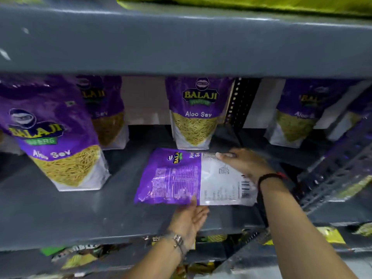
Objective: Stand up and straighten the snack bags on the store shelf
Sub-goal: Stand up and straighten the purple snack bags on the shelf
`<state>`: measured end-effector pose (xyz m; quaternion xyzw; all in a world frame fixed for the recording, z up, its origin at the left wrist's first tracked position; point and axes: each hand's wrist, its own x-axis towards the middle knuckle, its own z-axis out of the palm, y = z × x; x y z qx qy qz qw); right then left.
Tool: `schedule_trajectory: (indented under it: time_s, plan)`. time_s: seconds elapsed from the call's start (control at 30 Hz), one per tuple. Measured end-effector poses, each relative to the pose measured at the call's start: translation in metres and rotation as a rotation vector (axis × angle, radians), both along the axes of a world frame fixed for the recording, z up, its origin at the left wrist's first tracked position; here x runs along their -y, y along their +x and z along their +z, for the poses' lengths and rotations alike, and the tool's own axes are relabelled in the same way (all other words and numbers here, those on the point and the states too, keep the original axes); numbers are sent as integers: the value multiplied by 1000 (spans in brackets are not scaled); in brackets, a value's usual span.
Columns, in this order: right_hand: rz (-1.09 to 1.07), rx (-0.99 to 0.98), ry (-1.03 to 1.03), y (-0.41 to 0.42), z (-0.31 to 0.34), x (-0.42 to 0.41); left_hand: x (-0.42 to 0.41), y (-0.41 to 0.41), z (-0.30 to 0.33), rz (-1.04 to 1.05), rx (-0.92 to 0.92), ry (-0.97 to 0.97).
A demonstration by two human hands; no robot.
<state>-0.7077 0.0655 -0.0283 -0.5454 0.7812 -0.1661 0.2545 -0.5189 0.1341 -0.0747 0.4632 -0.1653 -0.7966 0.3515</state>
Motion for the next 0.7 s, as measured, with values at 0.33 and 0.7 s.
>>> schedule_trajectory:
  time_s: [0.33, 0.7]
  plan:
    - [-169, 114, -411, 22, -11, -31, 27, 41, 19, 74, 127, -318]
    - [-95, 693, -498, 71, -69, -51, 86, 67, 60, -57, 399, -830]
